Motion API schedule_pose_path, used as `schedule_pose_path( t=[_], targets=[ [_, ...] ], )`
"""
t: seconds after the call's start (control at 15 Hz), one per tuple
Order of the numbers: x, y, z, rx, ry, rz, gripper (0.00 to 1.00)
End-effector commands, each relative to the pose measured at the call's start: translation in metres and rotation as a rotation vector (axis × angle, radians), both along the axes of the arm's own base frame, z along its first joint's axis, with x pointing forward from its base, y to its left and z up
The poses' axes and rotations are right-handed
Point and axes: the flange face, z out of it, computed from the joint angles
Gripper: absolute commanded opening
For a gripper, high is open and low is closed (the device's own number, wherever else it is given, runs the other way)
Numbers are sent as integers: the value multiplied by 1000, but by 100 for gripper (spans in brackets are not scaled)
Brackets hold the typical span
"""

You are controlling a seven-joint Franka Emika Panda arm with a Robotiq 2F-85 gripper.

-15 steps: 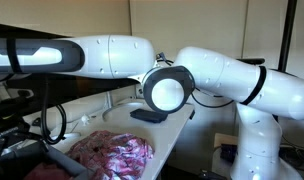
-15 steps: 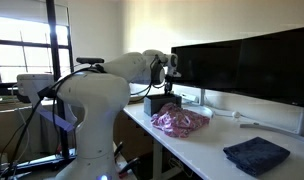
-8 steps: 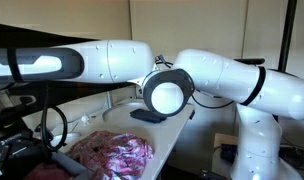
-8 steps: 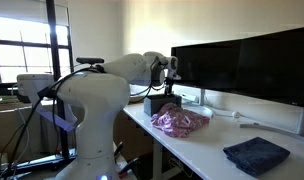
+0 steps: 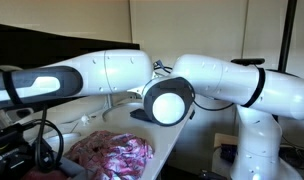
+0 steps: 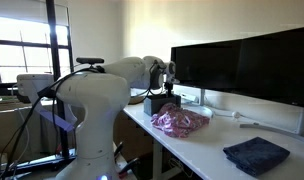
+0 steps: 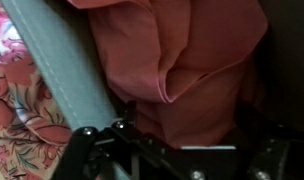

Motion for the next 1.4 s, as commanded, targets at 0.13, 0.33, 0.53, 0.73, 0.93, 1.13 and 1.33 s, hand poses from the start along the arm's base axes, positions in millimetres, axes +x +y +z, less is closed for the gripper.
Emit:
schedule_pose_path(
  t=[0.13,0.33,0.53,0.73,0.93,1.13,1.33],
  targets=[
    [5,39,-3,-10,-259,-45,100],
    [0,55,-7,-8,-318,-59,100],
    [-8,61,-16,-16,-292,-66,100],
    [-14,61,-32,-23,-230,-52,100],
    [-19,59,-44,-34,-177,-40,100],
    [-22,57,-49,-45,-149,-19,99],
    [-22,57,-45,-36,-143,-8,69]
  ],
)
